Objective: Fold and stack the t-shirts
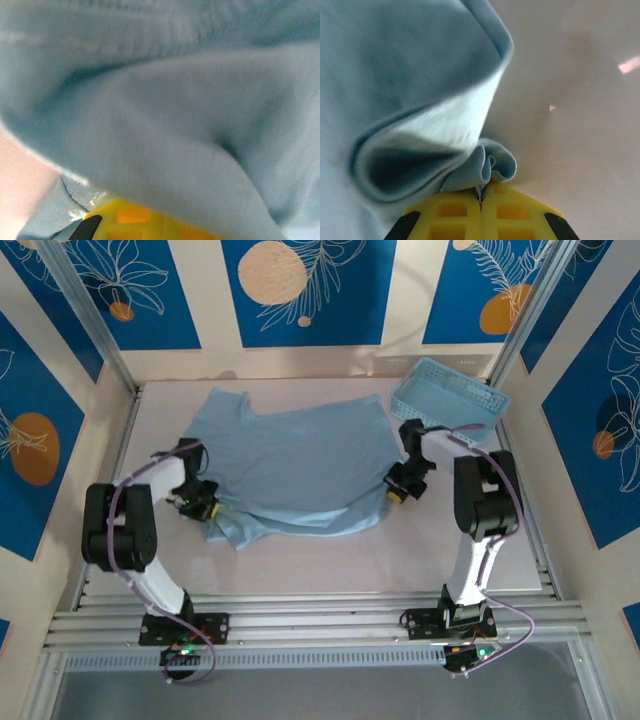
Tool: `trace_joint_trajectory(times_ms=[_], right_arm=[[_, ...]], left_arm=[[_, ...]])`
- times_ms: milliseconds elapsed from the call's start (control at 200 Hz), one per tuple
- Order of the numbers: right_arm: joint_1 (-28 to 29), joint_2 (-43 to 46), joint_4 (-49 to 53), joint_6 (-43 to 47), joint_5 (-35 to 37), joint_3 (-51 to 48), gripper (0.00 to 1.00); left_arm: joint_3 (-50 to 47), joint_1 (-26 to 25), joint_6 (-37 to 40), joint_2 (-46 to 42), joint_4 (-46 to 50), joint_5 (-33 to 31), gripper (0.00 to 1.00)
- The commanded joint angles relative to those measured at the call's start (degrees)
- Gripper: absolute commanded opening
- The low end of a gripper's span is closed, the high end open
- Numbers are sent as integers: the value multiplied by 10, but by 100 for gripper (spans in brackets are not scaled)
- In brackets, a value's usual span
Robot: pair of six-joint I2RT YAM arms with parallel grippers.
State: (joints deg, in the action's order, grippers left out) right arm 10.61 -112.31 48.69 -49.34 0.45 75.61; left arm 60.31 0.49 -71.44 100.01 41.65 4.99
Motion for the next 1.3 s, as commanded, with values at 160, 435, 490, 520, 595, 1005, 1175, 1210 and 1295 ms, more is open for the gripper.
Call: trace_joint_trajectory(times_ms=[160,435,490,520,595,1005,1175,1210,1295], right_arm=[[45,-118,35,-17,-37,177,0],[23,23,32,-30,1,45,0],[20,62,30,-28,2,3,0],[18,80,30,-25,0,-15,0],[16,110,33,-13,2,-55,0],[-17,118,13,54,72,-136,0],[-31,103,16,78,86,-114,0],[-32,99,19,79,86,-110,0],[-32,101,36,70,101,-107,0]], left_arm=[[135,91,170,95,-10,-49,0],[48,54,177,-45,109,-9,0],[-1,33,160,-100,134,-10,0],[-30,21,147,-131,147,-7,0],[-97,-8,105,-205,179,0,0],[-288,-90,-49,-453,207,88,0],[-279,-116,-52,-444,209,80,0],[-281,-117,-52,-438,202,89,0],[-257,-122,-46,-436,224,82,14]])
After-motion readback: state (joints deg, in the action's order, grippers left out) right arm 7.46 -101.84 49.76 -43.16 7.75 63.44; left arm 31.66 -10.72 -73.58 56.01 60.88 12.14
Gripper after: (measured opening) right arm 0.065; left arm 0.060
